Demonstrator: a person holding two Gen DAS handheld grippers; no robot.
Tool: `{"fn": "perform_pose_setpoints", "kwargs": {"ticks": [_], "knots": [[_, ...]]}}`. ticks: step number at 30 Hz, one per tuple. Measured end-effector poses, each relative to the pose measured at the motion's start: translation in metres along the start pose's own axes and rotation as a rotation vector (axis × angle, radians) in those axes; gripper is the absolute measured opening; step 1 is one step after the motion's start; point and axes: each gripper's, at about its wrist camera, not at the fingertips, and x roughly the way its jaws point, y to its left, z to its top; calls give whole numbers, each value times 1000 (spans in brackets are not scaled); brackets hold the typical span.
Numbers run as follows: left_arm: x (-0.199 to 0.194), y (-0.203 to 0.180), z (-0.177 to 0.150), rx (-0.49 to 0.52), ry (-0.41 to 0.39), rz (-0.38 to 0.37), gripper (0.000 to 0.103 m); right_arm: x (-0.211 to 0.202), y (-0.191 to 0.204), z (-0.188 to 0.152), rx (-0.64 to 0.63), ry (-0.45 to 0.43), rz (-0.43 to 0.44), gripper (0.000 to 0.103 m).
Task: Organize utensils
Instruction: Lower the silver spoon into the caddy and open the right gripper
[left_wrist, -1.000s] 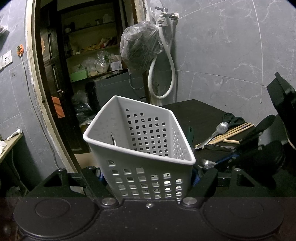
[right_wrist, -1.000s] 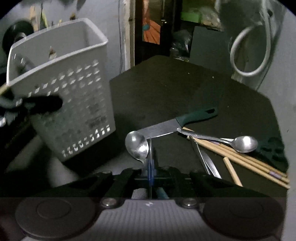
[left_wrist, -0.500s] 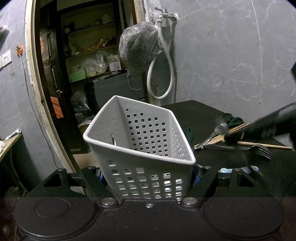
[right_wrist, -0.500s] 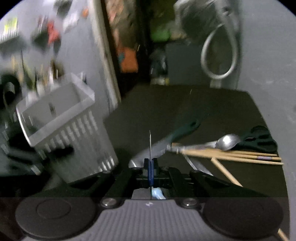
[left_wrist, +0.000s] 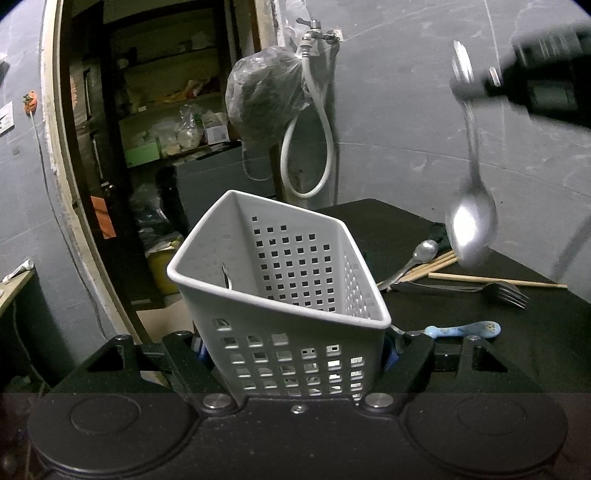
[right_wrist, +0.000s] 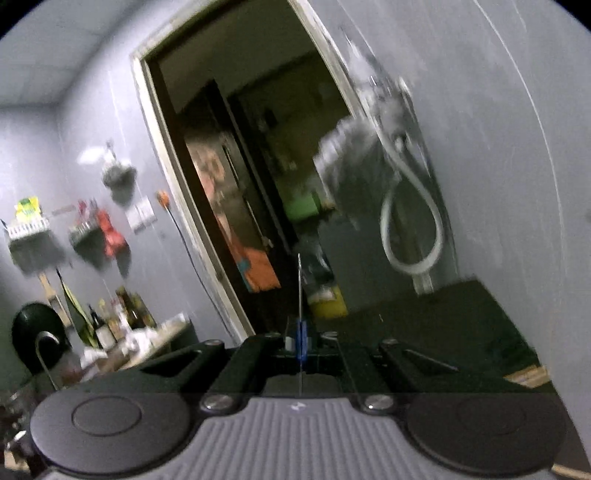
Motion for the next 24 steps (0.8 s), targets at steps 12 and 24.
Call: {"fn": "perform_pose_setpoints", "kwargs": {"ticks": [12, 24], "knots": [[-2, -1, 0, 9, 0, -11, 79, 31, 60, 26, -129, -130, 176, 1], [-1, 1, -1, 10, -1, -9, 79, 55, 104, -49, -307, -44, 118, 1]]}}
